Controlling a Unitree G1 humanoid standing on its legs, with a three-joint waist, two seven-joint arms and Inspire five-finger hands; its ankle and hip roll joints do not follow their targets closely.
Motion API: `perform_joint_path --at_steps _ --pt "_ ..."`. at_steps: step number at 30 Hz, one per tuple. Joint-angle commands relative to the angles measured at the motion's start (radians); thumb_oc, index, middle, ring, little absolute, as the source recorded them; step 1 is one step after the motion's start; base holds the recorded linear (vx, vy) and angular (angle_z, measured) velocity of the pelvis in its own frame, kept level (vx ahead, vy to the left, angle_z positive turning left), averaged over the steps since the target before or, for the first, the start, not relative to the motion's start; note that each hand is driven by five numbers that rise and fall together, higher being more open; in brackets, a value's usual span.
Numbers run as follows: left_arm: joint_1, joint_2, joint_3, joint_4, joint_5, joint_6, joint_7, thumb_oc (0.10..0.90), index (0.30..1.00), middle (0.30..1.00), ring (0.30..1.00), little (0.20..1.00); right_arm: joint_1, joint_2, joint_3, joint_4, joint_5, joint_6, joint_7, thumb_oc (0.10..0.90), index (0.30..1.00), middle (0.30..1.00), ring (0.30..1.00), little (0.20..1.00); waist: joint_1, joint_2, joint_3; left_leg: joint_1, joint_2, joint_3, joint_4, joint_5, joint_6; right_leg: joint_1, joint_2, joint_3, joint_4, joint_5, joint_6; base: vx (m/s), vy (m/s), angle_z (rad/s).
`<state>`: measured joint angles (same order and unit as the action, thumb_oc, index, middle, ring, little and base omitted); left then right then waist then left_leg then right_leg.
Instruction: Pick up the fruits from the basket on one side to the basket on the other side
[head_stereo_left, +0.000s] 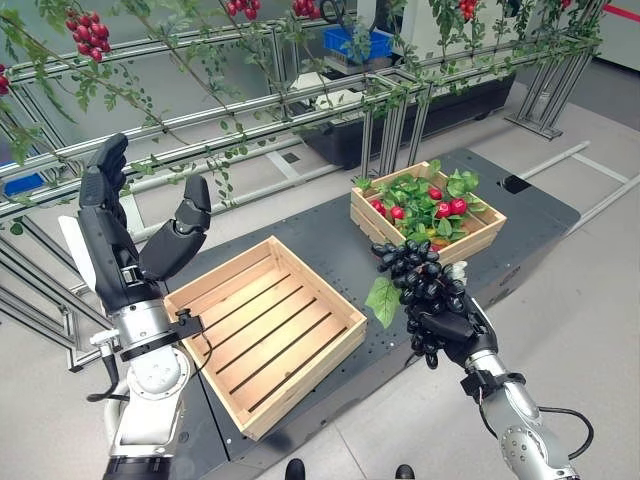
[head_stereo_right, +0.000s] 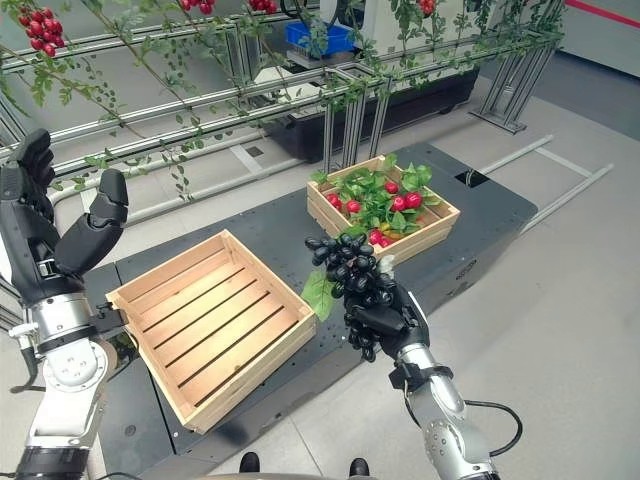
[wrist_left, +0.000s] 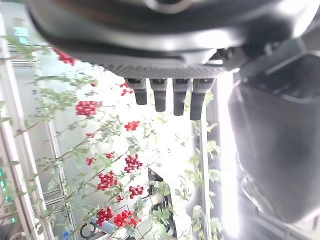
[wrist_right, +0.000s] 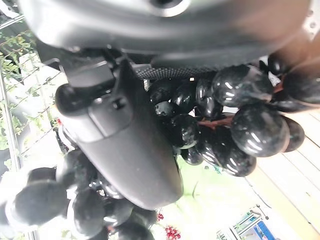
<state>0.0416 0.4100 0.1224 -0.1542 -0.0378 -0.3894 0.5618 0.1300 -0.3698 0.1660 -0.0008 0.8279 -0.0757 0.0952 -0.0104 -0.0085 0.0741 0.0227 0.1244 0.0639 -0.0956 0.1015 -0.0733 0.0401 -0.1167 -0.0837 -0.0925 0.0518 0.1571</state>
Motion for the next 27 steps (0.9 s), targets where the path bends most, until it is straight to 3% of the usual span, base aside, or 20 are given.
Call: perform_joint_path --at_steps 1,6,8,12,16,21,24,27 --pt "-0.06 0.044 -0.002 0.013 -0.06 -0.09 -0.03 0.8 0.9 0.9 0.9 0.9 -0.114 0.042 -0.048 -0.145 0.002 -0.166 0.034 0.4 0.3 0.3 0.3 0.3 0.002 -0.028 -0.071 0.03 0.025 -0.001 0.008 -0.086 0.003 -0.029 0.037 0.003 0.005 -0.009 -0.063 -0.02 -0.138 -0.07" --pt "-0.079 0.031 -0.085 -0.01 -0.205 -0.117 -0.183 0.8 0.9 0.9 0.9 0.9 -0.157 0.036 -0.038 -0.15 0.044 -0.163 0.065 0.4 0.3 0.3 0.3 0.3 0.016 -0.037 -0.056 0.016 0.027 -0.036 0.008 -0.075 0.003 -0.037 0.063 0.024 0.005 -0.011 -0.077 -0.04 -0.047 -0.13" --pt "-0.095 0.018 -0.13 -0.015 -0.305 -0.107 -0.266 0.8 0.9 0.9 0.9 0.9 -0.179 0.032 -0.017 -0.14 0.057 -0.169 0.085 0.4 0.3 0.3 0.3 0.3 0.031 -0.04 -0.045 0.026 -0.009 -0.084 0.008 -0.08 0.013 -0.037 0.066 0.057 0.005 -0.007 -0.077 -0.05 0.098 -0.25" --pt "-0.104 0.013 -0.189 -0.026 -0.327 -0.106 -0.34 0.8 0.9 0.9 0.9 0.9 -0.2 0.025 0.011 -0.15 0.109 -0.162 0.114 0.4 0.3 0.3 0.3 0.3 0.047 -0.046 -0.018 0.013 -0.068 -0.156 0.081 -0.112 0.027 -0.025 0.049 0.108 0.005 0.013 -0.072 -0.11 0.256 -0.81" --pt "-0.125 0.02 -0.216 -0.013 -0.378 -0.108 -0.396 0.8 0.9 0.9 0.9 0.9 -0.194 0.051 0.023 -0.171 0.136 -0.143 0.116 0.4 0.3 0.3 0.3 0.3 0.036 -0.033 -0.011 0.034 -0.101 -0.129 0.073 -0.132 0.049 -0.022 0.008 0.115 0.005 0.03 -0.044 -0.14 0.348 -0.44" --pt "-0.149 0.016 -0.225 0.006 -0.406 -0.094 -0.427 0.8 0.9 0.9 0.9 0.9 -0.202 0.079 0.02 -0.166 0.16 -0.135 0.148 0.4 0.3 0.3 0.3 0.3 0.024 -0.023 0.009 0.058 -0.178 -0.139 0.061 -0.166 0.093 -0.091 -0.075 0.13 0.005 0.121 0.028 -0.18 0.393 -0.25" --pt "-0.155 0.008 -0.217 0.015 -0.415 -0.082 -0.455 0.8 0.9 0.9 0.9 0.9 -0.217 0.088 0.014 -0.159 0.166 -0.124 0.159 0.4 0.3 0.3 0.3 0.3 0.026 -0.023 0.011 0.063 -0.205 -0.132 0.059 -0.182 0.103 -0.134 -0.112 0.131 0.005 0.166 0.042 -0.16 0.252 -0.36" --pt "-0.152 0.012 -0.203 0.018 -0.426 -0.068 -0.476 0.8 0.9 0.9 0.9 0.9 -0.232 0.09 0.018 -0.152 0.193 -0.096 0.196 0.4 0.3 0.3 0.3 0.3 0.038 -0.02 0.015 0.057 -0.212 -0.091 0.074 -0.195 0.11 -0.145 -0.128 0.063 0.033 0.181 0.035 -0.19 0.144 -0.44"
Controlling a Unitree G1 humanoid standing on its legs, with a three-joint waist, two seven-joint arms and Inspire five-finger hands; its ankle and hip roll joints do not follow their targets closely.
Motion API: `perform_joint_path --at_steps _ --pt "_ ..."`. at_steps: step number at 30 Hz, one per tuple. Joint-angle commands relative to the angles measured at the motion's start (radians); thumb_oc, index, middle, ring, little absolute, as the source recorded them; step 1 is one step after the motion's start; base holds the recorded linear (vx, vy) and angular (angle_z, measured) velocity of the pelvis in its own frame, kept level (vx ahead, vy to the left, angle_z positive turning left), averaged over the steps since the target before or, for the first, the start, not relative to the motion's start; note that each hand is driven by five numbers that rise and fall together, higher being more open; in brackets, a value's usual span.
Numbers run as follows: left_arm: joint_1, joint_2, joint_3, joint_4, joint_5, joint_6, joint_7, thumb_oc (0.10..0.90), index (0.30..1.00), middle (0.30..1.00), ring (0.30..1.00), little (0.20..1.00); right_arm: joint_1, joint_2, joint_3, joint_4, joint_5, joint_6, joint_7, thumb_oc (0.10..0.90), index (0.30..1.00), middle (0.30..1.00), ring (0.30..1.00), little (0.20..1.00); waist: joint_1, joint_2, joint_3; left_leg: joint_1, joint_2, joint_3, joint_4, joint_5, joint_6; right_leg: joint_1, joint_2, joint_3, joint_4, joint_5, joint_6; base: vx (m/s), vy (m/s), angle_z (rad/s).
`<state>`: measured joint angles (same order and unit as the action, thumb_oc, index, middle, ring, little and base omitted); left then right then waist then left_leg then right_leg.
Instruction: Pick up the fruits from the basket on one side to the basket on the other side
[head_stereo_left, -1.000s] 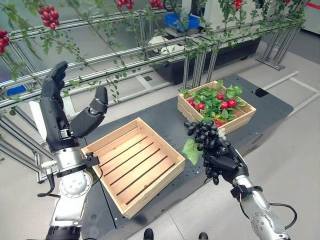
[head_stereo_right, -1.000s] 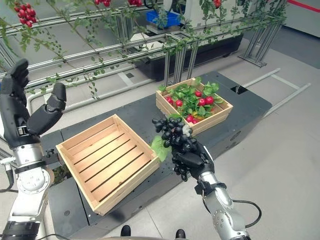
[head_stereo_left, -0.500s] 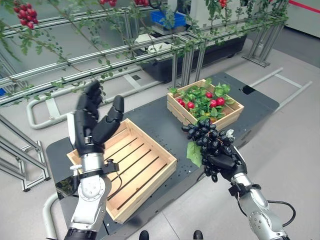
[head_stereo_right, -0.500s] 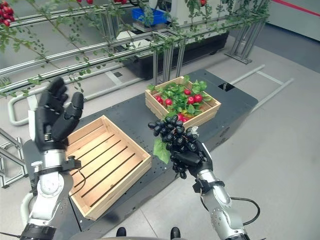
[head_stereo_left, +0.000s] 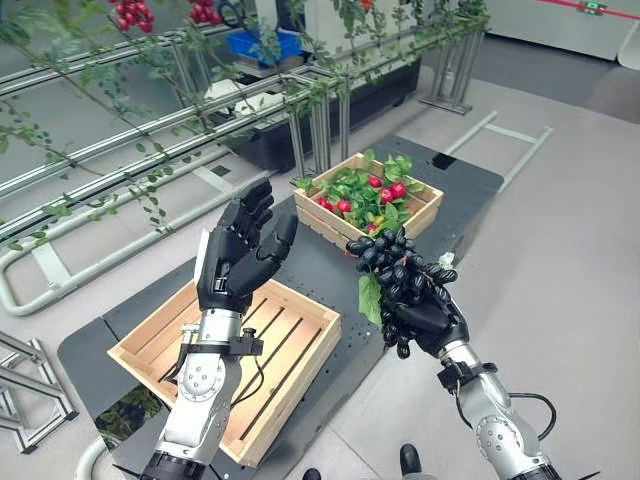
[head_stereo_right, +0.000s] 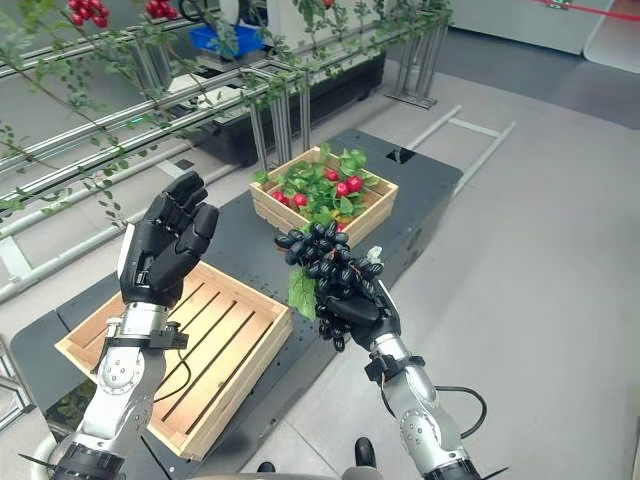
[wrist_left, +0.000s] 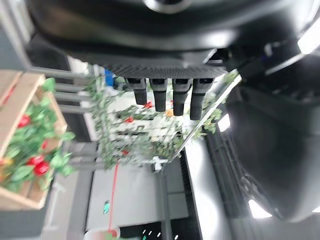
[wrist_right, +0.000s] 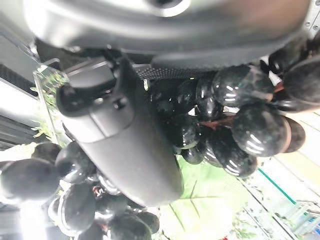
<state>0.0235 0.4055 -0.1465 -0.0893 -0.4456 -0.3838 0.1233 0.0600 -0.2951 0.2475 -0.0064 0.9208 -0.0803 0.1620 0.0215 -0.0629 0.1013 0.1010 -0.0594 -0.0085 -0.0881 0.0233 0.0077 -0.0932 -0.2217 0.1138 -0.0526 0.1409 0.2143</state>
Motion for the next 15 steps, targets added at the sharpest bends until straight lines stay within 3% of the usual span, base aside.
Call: perform_joint_path --at_steps 1,5,7,12,13,15 --pt "-0.132 0.017 0.068 -0.046 -0.023 -0.078 -0.047 0.8 0.9 0.9 0.9 0.9 -0.162 0.011 -0.059 -0.148 0.1 -0.098 0.13 0.4 0.3 0.3 0.3 0.3 0.008 0.041 -0.009 -0.02 -0.025 -0.004 0.066 -0.117 0.033 -0.008 -0.018 -0.153 0.029 0.073 -0.027 -0.2 0.085 -0.75" --pt "-0.129 0.024 0.039 -0.065 -0.017 -0.089 -0.043 0.8 0.9 0.9 0.9 0.9 -0.163 0.001 -0.032 -0.154 0.116 -0.143 0.145 0.4 0.3 0.3 0.3 0.3 0.013 0.067 -0.002 -0.044 -0.005 0.039 0.055 -0.073 0.06 -0.014 0.031 -0.199 0.258 -0.042 -0.066 -0.21 0.028 -0.53" --pt "-0.134 0.033 0.019 -0.077 -0.006 -0.087 -0.023 0.8 0.9 0.9 0.9 0.9 -0.165 0.001 -0.019 -0.149 0.114 -0.163 0.159 0.4 0.3 0.3 0.3 0.3 0.018 0.066 0.004 -0.059 -0.005 0.05 0.05 -0.057 0.075 -0.011 0.05 -0.229 0.382 -0.098 -0.078 -0.22 -0.059 -0.57" --pt "-0.147 0.042 0.027 -0.098 0.016 -0.07 0.002 0.8 0.9 0.9 0.9 0.9 -0.176 0.007 0.009 -0.145 0.112 -0.181 0.184 0.4 0.3 0.3 0.3 0.3 0.066 0.039 -0.016 -0.129 -0.003 0.088 0.062 -0.035 0.068 0.07 0.045 -0.316 0.384 -0.16 -0.08 -0.15 -0.179 -0.43" --pt "-0.146 0.047 0.034 -0.098 0.021 -0.068 0.008 0.8 0.9 0.9 0.9 0.9 -0.182 0.013 0.02 -0.151 0.107 -0.172 0.182 0.4 0.3 0.3 0.3 0.3 0.084 0.026 -0.028 -0.141 0.004 0.107 0.054 -0.025 0.059 0.131 0.039 -0.345 0.321 -0.185 -0.08 -0.12 -0.291 -0.66" --pt "-0.146 0.049 0.036 -0.098 0.017 -0.069 0.004 0.8 0.9 0.9 0.9 0.9 -0.184 0.014 0.023 -0.153 0.103 -0.173 0.175 0.4 0.3 0.3 0.3 0.3 0.09 0.024 -0.035 -0.149 0.011 0.112 0.051 -0.019 0.052 0.151 0.045 -0.35 0.277 -0.189 -0.083 -0.12 -0.308 -0.52"
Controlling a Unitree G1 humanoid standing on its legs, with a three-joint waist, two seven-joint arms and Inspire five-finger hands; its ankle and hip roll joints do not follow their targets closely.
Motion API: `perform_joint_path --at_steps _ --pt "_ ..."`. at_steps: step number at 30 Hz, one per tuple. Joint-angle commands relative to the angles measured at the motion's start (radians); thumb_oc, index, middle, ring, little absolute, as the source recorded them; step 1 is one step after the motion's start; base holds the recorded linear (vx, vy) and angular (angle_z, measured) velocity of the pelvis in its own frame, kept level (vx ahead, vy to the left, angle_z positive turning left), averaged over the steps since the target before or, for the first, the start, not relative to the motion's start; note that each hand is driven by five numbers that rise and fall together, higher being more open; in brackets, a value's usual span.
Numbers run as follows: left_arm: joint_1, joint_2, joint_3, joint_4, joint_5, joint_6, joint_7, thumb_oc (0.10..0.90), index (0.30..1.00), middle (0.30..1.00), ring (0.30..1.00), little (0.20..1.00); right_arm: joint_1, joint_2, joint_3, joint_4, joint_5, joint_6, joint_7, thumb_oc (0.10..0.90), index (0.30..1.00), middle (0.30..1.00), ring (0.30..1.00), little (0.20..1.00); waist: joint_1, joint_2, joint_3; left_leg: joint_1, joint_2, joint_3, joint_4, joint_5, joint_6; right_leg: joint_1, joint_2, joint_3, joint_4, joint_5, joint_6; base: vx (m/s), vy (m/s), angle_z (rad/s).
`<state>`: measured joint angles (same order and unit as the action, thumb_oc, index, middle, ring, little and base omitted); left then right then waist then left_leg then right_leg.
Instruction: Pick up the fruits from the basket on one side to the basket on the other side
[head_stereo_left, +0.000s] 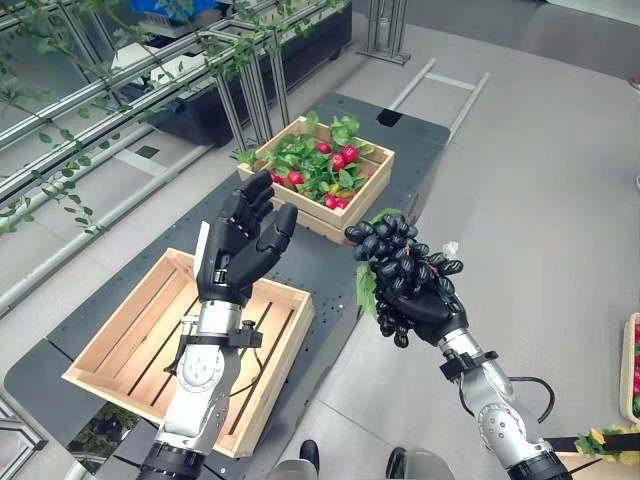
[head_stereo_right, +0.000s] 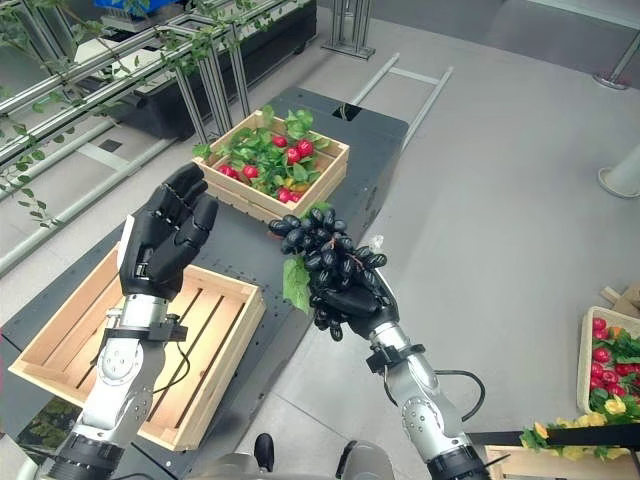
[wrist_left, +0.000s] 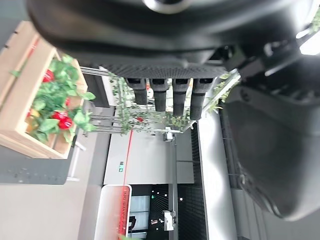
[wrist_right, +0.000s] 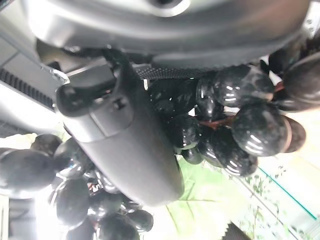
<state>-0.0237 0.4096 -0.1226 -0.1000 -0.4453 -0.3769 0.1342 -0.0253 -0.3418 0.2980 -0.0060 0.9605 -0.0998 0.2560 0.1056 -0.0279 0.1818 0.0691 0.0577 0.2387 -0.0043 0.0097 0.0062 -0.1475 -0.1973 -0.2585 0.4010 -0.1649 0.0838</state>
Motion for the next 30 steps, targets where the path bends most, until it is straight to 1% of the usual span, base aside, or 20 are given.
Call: perform_joint_path --at_steps 1,3,4,7,8,9,11,13,15,16,18,19,20,22,23,25,26,27,28,30 --pt "-0.095 0.046 0.018 -0.087 0.011 -0.082 0.002 0.8 0.9 0.9 0.9 0.9 -0.109 0.059 -0.019 -0.15 0.059 -0.149 0.078 0.4 0.3 0.3 0.3 0.3 0.017 -0.019 -0.131 -0.13 -0.084 -0.111 -0.048 0.017 0.018 0.264 0.034 0.013 -0.35 0.113 0.043 -0.16 -0.372 -0.44" --pt "-0.099 0.043 0.014 -0.08 0.01 -0.09 0.007 0.8 0.9 0.9 0.9 0.9 -0.12 0.056 -0.019 -0.143 0.057 -0.152 0.067 0.4 0.3 0.3 0.3 0.3 0.012 -0.021 -0.137 -0.158 -0.064 -0.091 -0.051 0.034 -0.008 0.268 0.058 0.039 -0.425 0.133 0.036 -0.22 -0.457 -0.77" --pt "-0.109 0.029 0.005 -0.061 0.01 -0.108 0.014 0.8 0.9 0.9 0.9 0.9 -0.127 0.056 -0.023 -0.137 0.047 -0.151 0.064 0.4 0.3 0.3 0.3 0.3 -0.001 -0.024 -0.133 -0.172 -0.038 -0.081 -0.062 0.057 -0.027 0.269 0.077 0.057 -0.482 0.157 0.023 -0.2 -0.362 -0.77" --pt "-0.115 0.015 -0.004 -0.049 0.008 -0.122 0.011 0.8 0.9 0.9 0.9 0.9 -0.115 0.052 -0.035 -0.134 0.036 -0.145 0.064 0.4 0.3 0.3 0.3 0.3 -0.018 -0.027 -0.129 -0.183 -0.012 -0.072 -0.071 0.075 -0.044 0.255 0.104 0.075 -0.488 0.156 0.005 -0.17 -0.311 -0.66" --pt "-0.11 0.007 -0.007 -0.045 0.006 -0.128 0.003 0.8 0.9 0.9 0.9 0.9 -0.1 0.045 -0.043 -0.134 0.037 -0.14 0.073 0.4 0.3 0.3 0.3 0.3 -0.031 -0.028 -0.126 -0.19 0.009 -0.069 -0.074 0.09 -0.054 0.245 0.122 0.084 -0.488 0.157 -0.009 -0.14 -0.275 -0.7" --pt "-0.107 0.005 -0.008 -0.045 0.002 -0.13 -0.005 0.8 0.9 0.9 0.9 0.9 -0.093 0.042 -0.046 -0.136 0.035 -0.14 0.076 0.4 0.3 0.3 0.3 0.3 -0.035 -0.028 -0.125 -0.192 0.015 -0.069 -0.076 0.095 -0.057 0.241 0.127 0.087 -0.488 0.158 -0.013 -0.16 -0.297 -0.57" --pt "-0.098 -0.005 -0.02 -0.036 0.004 -0.15 -0.016 0.8 0.9 0.9 0.9 0.9 -0.063 0.029 -0.063 -0.137 0.039 -0.137 0.103 0.4 0.3 0.3 0.3 0.3 -0.06 -0.027 -0.12 -0.195 0.041 -0.063 -0.08 0.111 -0.068 0.221 0.156 0.106 -0.488 0.161 -0.032 -0.17 -0.279 -0.34" --pt "-0.087 -0.013 -0.031 -0.03 -0.002 -0.159 -0.016 0.8 0.9 0.9 0.9 0.9 -0.032 0.025 -0.072 -0.136 0.033 -0.137 0.118 0.4 0.3 0.3 0.3 0.3 -0.073 -0.029 -0.119 -0.2 0.051 -0.074 -0.075 0.116 -0.076 0.211 0.172 0.119 -0.488 0.164 -0.042 -0.11 -0.197 -0.34" --pt "-0.071 -0.014 -0.036 -0.034 -0.007 -0.163 -0.016 0.8 0.9 0.9 0.9 0.9 -0.012 0.012 -0.081 -0.136 0.033 -0.129 0.124 0.4 0.3 0.3 0.3 0.3 -0.073 -0.033 -0.118 -0.204 0.053 -0.141 -0.065 0.117 -0.077 0.206 0.181 0.152 -0.488 0.169 -0.051 -0.04 -0.1 -0.26" --pt "-0.065 -0.014 -0.037 -0.036 -0.008 -0.164 -0.017 0.8 0.9 0.9 0.9 0.9 -0.009 0.009 -0.082 -0.135 0.036 -0.125 0.126 0.4 0.3 0.3 0.3 0.3 -0.072 -0.034 -0.118 -0.204 0.051 -0.165 -0.063 0.118 -0.077 0.205 0.183 0.163 -0.488 0.172 -0.053 -0.02 -0.072 -0.44" --pt "-0.045 -0.01 -0.032 -0.046 -0.001 -0.165 -0.001 0.8 0.9 0.9 0.9 0.9 -0.01 0.003 -0.082 -0.134 0.043 -0.105 0.132 0.4 0.3 0.3 0.3 0.3 -0.058 -0.035 -0.125 -0.197 0.034 -0.274 -0.055 0.109 -0.07 0.195 0.188 0.211 -0.488 0.179 -0.056 0.0 -0.031 -0.52" --pt "-0.042 -0.009 -0.028 -0.049 -0.001 -0.164 0.01 0.8 0.9 0.9 0.9 0.9 -0.015 0.001 -0.082 -0.136 0.043 -0.091 0.128 0.4 0.3 0.3 0.3 0.3 -0.053 -0.038 -0.129 -0.188 0.015 -0.319 -0.028 0.089 -0.067 0.192 0.188 0.236 -0.488 0.182 -0.056 0.0 0.025 -0.64" --pt "-0.039 -0.009 -0.023 -0.053 -0.005 -0.16 0.012 0.8 0.9 0.9 0.9 0.9 -0.015 -0.004 -0.082 -0.142 0.048 -0.083 0.12 0.4 0.3 0.3 0.3 0.3 -0.05 -0.042 -0.131 -0.187 -0.007 -0.345 0.021 0.061 -0.065 0.189 0.184 0.252 -0.488 0.187 -0.056 0.0 0.051 -0.79" --pt "-0.036 -0.012 -0.019 -0.062 -0.02 -0.154 0.001 0.8 0.9 0.9 0.9 0.9 -0.012 -0.011 -0.082 -0.147 0.057 -0.077 0.105 0.4 0.3 0.3 0.3 0.3 -0.048 -0.049 -0.13 -0.193 -0.037 -0.366 0.097 0.024 -0.065 0.186 0.176 0.272 -0.488 0.196 -0.054 -0.01 0.092 -0.8" --pt "-0.029 -0.022 -0.016 -0.078 -0.02 -0.148 -0.004 0.8 0.9 0.9 0.9 0.9 -0.003 -0.009 -0.077 -0.145 0.054 -0.076 0.109 0.4 0.3 0.3 0.3 0.3 -0.043 -0.055 -0.121 -0.216 -0.084 -0.408 0.216 0.009 -0.059 0.187 0.167 0.292 -0.488 0.209 -0.053 -0.02 0.159 -0.99" --pt "-0.018 -0.028 -0.011 -0.094 -0.023 -0.143 -0.014 0.8 0.9 0.9 0.9 0.9 0.003 -0.001 -0.069 -0.146 0.047 -0.076 0.108 0.4 0.3 0.3 0.3 0.3 -0.035 -0.058 -0.11 -0.229 -0.131 -0.463 0.275 -0.003 -0.043 0.187 0.16 0.314 -0.488 0.226 -0.047 -0.01 0.231 -1.01" --pt "-0.017 -0.027 -0.004 -0.107 -0.028 -0.133 -0.016 0.8 0.9 0.9 0.9 0.9 0.004 0.006 -0.06 -0.146 0.032 -0.077 0.106 0.4 0.3 0.3 0.3 0.3 -0.035 -0.056 -0.105 -0.193 -0.146 -0.478 0.232 -0.03 -0.027 0.186 0.156 0.329 -0.488 0.235 -0.04 0.0 0.241 -0.7" --pt "-0.018 -0.026 -0.003 -0.108 -0.033 -0.131 -0.024 0.8 0.9 0.9 0.9 0.9 0.002 0.006 -0.058 -0.144 0.03 -0.079 0.103 0.4 0.3 0.3 0.3 0.3 -0.035 -0.055 -0.103 -0.179 -0.146 -0.477 0.215 -0.037 -0.024 0.186 0.155 0.332 -0.488 0.236 -0.038 0.0 0.258 -1.03" --pt "-0.027 -0.021 -0.002 -0.1 -0.047 -0.132 -0.039 0.8 0.9 0.9 0.9 0.9 0.0 0.001 -0.061 -0.142 0.032 -0.086 0.096 0.4 0.3 0.3 0.3 0.3 -0.043 -0.051 -0.106 -0.152 -0.138 -0.458 0.184 -0.048 -0.019 0.186 0.152 0.33 -0.488 0.235 -0.036 0.0 0.311 -1.12" --pt "-0.058 -0.014 -0.013 -0.075 -0.065 -0.125 -0.054 0.8 0.9 0.9 0.9 0.9 -0.001 0.003 -0.078 -0.126 0.051 -0.087 0.087 0.4 0.3 0.3 0.3 0.3 -0.068 -0.034 -0.123 -0.092 -0.121 -0.431 0.081 -0.04 -0.012 0.184 0.147 0.332 -0.488 0.234 -0.022 0.0 0.373 -0.55"
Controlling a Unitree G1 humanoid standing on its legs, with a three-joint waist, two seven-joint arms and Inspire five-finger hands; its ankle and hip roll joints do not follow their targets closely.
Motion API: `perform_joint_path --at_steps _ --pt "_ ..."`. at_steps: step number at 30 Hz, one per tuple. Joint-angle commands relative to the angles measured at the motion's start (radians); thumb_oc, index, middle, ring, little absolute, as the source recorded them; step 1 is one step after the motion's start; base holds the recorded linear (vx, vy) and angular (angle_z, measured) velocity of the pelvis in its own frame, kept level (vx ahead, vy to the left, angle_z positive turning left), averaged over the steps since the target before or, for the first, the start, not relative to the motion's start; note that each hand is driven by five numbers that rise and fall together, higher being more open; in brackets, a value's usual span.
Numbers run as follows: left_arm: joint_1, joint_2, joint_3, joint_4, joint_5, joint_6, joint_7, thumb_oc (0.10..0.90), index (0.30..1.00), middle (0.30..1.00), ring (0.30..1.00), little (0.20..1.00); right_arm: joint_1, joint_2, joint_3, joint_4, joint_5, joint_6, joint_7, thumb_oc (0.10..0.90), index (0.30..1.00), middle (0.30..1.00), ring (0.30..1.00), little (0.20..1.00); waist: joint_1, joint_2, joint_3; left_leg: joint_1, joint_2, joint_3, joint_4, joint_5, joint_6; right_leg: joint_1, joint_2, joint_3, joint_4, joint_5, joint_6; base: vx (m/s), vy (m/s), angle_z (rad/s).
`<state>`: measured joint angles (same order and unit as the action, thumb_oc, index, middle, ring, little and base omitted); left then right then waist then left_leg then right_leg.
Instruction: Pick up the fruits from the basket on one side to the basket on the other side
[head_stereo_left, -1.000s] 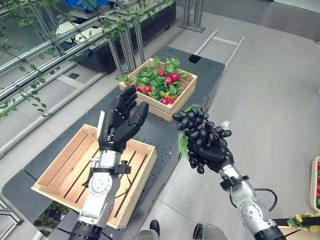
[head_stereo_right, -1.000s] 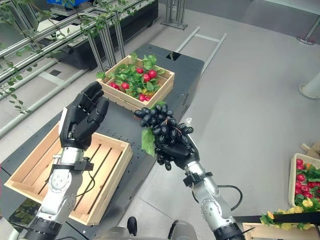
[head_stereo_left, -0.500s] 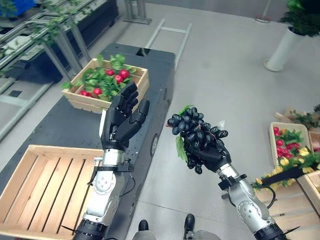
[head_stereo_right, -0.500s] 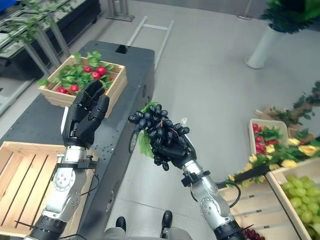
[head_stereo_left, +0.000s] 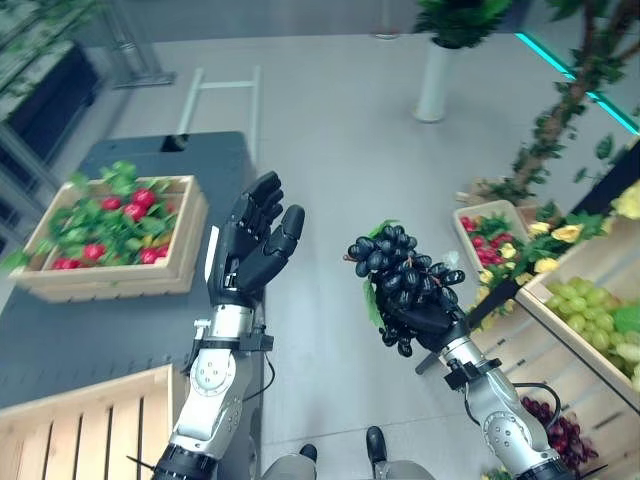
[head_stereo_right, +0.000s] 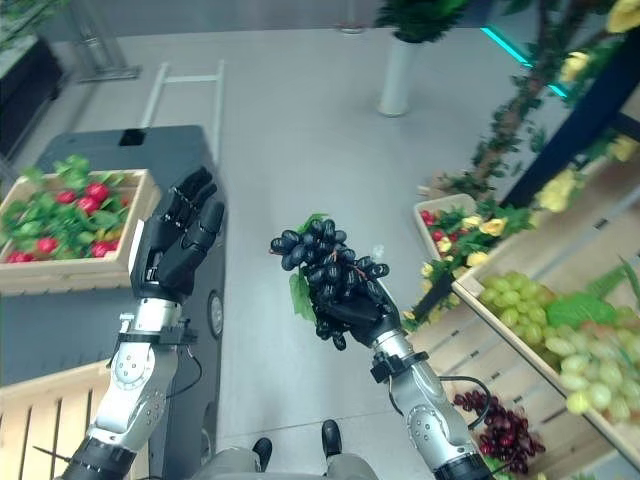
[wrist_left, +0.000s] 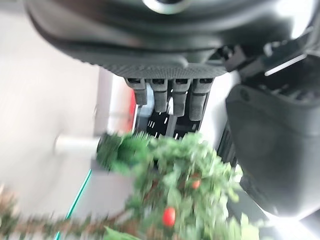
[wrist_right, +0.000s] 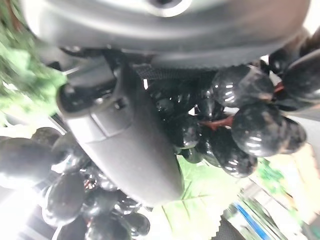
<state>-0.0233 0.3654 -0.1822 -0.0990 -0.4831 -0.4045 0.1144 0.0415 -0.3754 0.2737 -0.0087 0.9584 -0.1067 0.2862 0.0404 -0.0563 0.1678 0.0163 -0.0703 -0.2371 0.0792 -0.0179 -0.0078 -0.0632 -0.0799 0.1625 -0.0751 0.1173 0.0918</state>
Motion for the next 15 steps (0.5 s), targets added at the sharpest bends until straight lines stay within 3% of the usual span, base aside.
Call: perform_joint_path --at_steps 1,6,11,12,15 --pt "-0.067 0.03 0.042 -0.068 -0.033 -0.095 -0.045 0.8 0.9 0.9 0.9 0.9 -0.067 0.042 -0.061 -0.118 0.056 -0.08 0.056 0.4 0.3 0.3 0.3 0.3 -0.013 0.001 -0.113 -0.019 0.008 0.05 -0.037 -0.01 0.006 0.096 0.024 -0.086 -0.012 -0.044 -0.02 0.0 0.214 0.23" --pt "-0.084 0.032 0.021 -0.054 -0.047 -0.086 -0.07 0.8 0.9 0.9 0.9 0.9 -0.076 0.075 -0.065 -0.096 0.06 -0.067 0.069 0.4 0.3 0.3 0.3 0.3 -0.034 0.02 -0.092 0.037 -0.015 0.066 -0.117 -0.002 0.034 0.046 -0.002 -0.078 0.035 -0.017 0.023 -0.04 0.297 -0.15" --pt "-0.078 0.038 0.015 -0.051 -0.07 -0.075 -0.11 0.8 0.9 0.9 0.9 0.9 -0.07 0.098 -0.057 -0.064 0.105 -0.02 0.133 0.4 0.3 0.3 0.3 0.3 -0.038 0.016 -0.07 0.041 -0.039 0.1 -0.098 -0.03 0.059 -0.004 -0.034 -0.08 0.066 0.016 0.053 -0.06 0.247 -0.23" --pt "-0.081 0.04 0.008 -0.049 -0.067 -0.067 -0.109 0.8 0.9 0.9 0.9 0.9 -0.07 0.096 -0.045 -0.057 0.082 -0.007 0.161 0.4 0.3 0.3 0.3 0.3 -0.033 0.01 -0.063 0.043 -0.046 0.116 -0.094 -0.042 0.065 -0.018 -0.065 -0.095 0.046 0.06 0.071 -0.05 0.099 -0.2" --pt "-0.081 0.056 0.012 -0.046 -0.065 -0.063 -0.102 0.8 0.9 0.9 0.9 0.9 -0.078 0.065 -0.038 -0.038 0.089 0.038 0.221 0.4 0.3 0.3 0.3 0.3 -0.015 0.006 -0.057 0.049 -0.039 0.145 -0.107 -0.041 0.067 -0.034 -0.089 -0.159 0.056 0.075 0.08 -0.1 0.053 -0.38"
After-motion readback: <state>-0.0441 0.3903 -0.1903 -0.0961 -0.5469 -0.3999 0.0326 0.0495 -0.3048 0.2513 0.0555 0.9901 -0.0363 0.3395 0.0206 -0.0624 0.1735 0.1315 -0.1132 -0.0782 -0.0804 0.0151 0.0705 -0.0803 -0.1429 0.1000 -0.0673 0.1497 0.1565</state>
